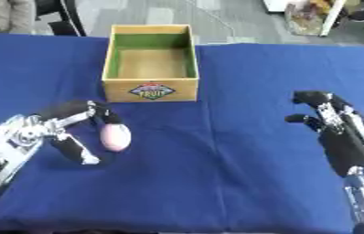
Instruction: Pick up objects on the table and place them in the box.
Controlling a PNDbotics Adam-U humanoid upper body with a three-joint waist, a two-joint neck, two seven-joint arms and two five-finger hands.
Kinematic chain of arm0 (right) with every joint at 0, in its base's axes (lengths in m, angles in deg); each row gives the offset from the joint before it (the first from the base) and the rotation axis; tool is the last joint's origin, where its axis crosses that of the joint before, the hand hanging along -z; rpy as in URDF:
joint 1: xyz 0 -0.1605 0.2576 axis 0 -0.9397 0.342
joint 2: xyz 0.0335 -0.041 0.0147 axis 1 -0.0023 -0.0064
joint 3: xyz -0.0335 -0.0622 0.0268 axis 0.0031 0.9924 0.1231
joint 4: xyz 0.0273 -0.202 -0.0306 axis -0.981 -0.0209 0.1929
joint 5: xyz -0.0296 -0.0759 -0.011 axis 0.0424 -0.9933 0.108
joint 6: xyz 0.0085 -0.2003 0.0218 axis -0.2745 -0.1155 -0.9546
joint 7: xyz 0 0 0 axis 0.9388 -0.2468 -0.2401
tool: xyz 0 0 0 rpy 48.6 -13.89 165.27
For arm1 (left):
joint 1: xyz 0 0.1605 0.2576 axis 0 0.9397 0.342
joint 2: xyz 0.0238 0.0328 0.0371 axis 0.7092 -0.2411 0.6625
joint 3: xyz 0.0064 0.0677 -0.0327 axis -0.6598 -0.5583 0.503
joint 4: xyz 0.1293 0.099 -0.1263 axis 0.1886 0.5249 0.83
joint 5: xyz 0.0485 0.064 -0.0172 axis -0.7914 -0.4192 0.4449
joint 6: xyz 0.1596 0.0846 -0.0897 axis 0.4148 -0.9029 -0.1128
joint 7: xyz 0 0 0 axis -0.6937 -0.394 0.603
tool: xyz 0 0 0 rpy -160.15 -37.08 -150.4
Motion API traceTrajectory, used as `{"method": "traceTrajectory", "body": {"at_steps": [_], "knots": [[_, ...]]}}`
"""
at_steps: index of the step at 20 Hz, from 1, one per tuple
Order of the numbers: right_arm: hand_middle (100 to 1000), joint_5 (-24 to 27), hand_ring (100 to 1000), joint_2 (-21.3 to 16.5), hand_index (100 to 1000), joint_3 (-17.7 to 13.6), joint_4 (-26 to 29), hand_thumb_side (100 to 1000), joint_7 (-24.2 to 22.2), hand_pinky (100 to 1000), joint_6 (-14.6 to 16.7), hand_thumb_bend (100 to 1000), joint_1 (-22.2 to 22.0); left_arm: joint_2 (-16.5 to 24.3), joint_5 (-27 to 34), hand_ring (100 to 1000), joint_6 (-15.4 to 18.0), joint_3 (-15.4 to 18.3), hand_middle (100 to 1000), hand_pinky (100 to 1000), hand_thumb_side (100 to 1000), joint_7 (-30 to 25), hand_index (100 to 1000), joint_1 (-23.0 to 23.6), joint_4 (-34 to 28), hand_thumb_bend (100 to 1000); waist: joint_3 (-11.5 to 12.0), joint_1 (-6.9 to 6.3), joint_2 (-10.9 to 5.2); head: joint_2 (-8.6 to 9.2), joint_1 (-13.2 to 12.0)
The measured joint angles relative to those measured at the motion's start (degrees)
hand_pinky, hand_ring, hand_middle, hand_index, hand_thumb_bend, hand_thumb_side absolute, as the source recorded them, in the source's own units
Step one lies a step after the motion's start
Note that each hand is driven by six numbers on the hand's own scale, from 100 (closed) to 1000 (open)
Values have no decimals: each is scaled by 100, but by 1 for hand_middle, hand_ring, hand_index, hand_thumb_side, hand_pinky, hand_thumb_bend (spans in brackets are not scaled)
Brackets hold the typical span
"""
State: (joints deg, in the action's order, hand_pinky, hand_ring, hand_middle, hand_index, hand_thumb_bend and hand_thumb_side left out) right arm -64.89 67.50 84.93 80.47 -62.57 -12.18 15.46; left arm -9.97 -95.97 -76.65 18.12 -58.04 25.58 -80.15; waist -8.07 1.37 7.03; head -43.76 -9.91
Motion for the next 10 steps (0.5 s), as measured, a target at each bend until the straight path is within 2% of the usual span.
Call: {"method": "traceTrajectory", "body": {"at_steps": [1,3,10], "knots": [[630,0,943,0,701,1,0,535,-1,635,0,100,0,-3,-37,697,8,-12,625,571,140,27,771,-9,35,423,0,0,0,0,-1],[630,0,943,0,701,10,0,534,-1,635,-1,100,0,-48,-95,677,0,-23,603,551,140,118,757,-33,102,372,-2,3,0,0,-1],[630,0,943,0,701,28,0,534,-3,635,-2,100,-2,-149,-106,593,-65,-39,518,472,142,392,713,-67,290,328,-13,12,1,0,-4]]}}
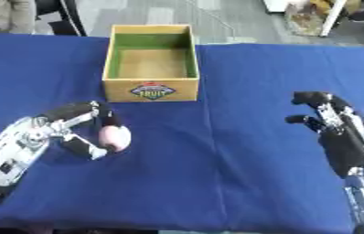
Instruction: Pick up objects on the table and place them in the box.
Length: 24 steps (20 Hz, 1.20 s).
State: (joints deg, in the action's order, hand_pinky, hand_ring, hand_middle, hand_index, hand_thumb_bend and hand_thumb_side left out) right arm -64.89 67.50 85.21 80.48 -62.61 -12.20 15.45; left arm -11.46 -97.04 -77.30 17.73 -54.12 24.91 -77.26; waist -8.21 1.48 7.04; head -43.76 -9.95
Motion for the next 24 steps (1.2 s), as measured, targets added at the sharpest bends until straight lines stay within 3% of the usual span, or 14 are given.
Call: {"method": "traceTrajectory", "body": {"at_steps": [7,9,12,15,21,22,23,24], "knots": [[630,0,942,0,701,0,0,534,-3,635,-3,100,-1,-1,19,526,-59,-20,452,399,131,129,658,-29,34,298,-21,-3,0,0,0],[630,0,942,0,701,0,0,535,-3,635,-3,100,-1,-1,22,487,-75,-20,408,349,128,210,607,-32,34,281,-25,-6,0,0,1],[630,0,942,0,701,0,0,536,-3,635,-3,100,-2,-1,22,374,-94,-16,272,220,121,460,456,-35,31,234,-27,-15,-1,0,3],[630,0,942,0,701,0,0,536,-3,635,-3,100,-2,7,1,317,-121,26,206,159,119,910,387,-46,21,214,-27,-27,-1,0,4],[630,2,942,0,701,-1,0,539,-3,635,-3,100,-3,144,0,307,-149,142,196,149,115,1613,375,-142,-83,227,-43,-45,-4,0,4],[630,2,942,-1,701,-1,0,537,-3,635,-3,100,-3,195,8,308,-155,173,198,151,220,1674,378,-178,-127,100,-45,-52,-4,0,4],[630,3,942,-1,701,-1,0,539,-3,635,-3,100,-4,255,24,308,-162,204,198,151,114,1728,378,-216,-181,229,-51,-61,-4,0,4],[630,3,942,-1,701,-1,0,540,-3,635,-4,100,-4,320,49,307,-175,236,197,151,113,1775,377,-264,-227,231,-59,-67,-4,0,4]]}}
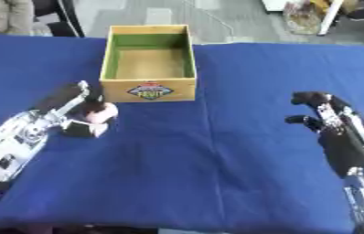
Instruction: Pick up objects on the table and place them in the box.
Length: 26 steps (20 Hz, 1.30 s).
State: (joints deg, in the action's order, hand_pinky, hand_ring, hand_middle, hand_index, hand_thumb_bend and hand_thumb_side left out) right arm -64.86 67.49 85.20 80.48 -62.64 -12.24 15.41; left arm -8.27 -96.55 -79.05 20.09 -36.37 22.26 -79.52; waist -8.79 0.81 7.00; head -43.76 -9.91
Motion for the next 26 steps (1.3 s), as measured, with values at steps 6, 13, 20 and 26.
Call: {"method": "traceTrajectory", "body": {"at_steps": [6,13,20,26], "knots": [[630,0,942,-1,701,5,0,542,-14,635,-12,100,-18,435,114,324,-84,132,215,168,109,188,393,-603,127,238,-93,-5,-10,0,-9],[630,-5,943,1,702,85,0,547,-90,635,-36,100,-15,404,315,366,-105,225,249,214,103,506,423,-1539,1442,216,-307,-22,34,13,-112],[629,-38,944,10,702,185,0,548,-190,634,-53,100,2,37,266,449,246,347,330,328,100,760,492,-2203,2872,241,-587,-20,125,139,-257],[630,-88,946,30,702,256,0,547,-265,634,-59,100,18,-233,34,518,573,460,415,421,100,764,566,-2498,3665,265,-813,-22,222,225,-387]]}}
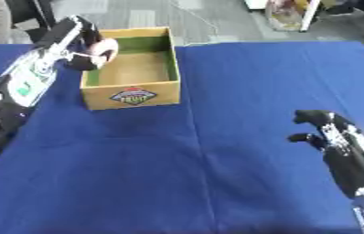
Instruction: Pick up objects on the table and place them in the box.
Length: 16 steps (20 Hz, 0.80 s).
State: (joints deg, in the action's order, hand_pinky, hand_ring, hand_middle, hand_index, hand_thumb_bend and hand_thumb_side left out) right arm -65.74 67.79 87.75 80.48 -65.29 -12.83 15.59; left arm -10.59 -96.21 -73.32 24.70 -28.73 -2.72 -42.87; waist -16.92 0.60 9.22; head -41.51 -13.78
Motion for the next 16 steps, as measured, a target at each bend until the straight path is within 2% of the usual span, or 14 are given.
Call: {"method": "traceTrajectory", "body": {"at_steps": [3,5,6,8,9,10,12,15,16], "knots": [[630,-32,946,36,702,31,0,546,-40,634,5,100,20,-112,-190,579,62,75,481,489,100,33,633,-42,342,306,-94,5,44,43,-72],[630,-56,946,41,702,33,0,545,-54,634,13,100,28,-174,-308,651,90,111,553,562,100,62,709,-43,531,364,-148,11,68,75,-114],[630,-61,946,46,702,33,0,545,-60,634,19,100,29,-200,-364,704,104,125,607,609,100,78,761,-43,603,472,-168,14,75,86,-129],[630,-81,946,63,702,33,0,545,-68,634,28,100,31,-233,-491,740,132,139,647,642,100,117,793,-43,686,560,-191,18,77,87,-153],[630,-93,946,72,702,33,0,545,-69,634,29,100,34,-240,-552,784,145,142,703,674,100,135,834,-43,702,731,-198,18,81,87,-166],[630,-98,946,76,702,33,0,546,-69,634,29,100,35,-241,-610,815,157,143,742,701,159,147,858,-43,712,829,-201,18,84,87,-174],[630,-100,946,77,702,33,0,546,-69,634,29,100,39,-241,-712,851,188,143,776,727,311,180,871,-43,708,878,-200,14,87,87,-184],[630,-100,946,77,702,32,0,546,-68,634,30,100,40,-241,-827,877,226,143,798,754,459,308,877,-43,593,945,-188,0,88,87,-195],[630,-101,946,77,702,32,0,546,-68,634,30,100,40,-241,-835,881,239,143,801,760,477,362,878,-42,538,956,-181,-2,88,87,-195]]}}
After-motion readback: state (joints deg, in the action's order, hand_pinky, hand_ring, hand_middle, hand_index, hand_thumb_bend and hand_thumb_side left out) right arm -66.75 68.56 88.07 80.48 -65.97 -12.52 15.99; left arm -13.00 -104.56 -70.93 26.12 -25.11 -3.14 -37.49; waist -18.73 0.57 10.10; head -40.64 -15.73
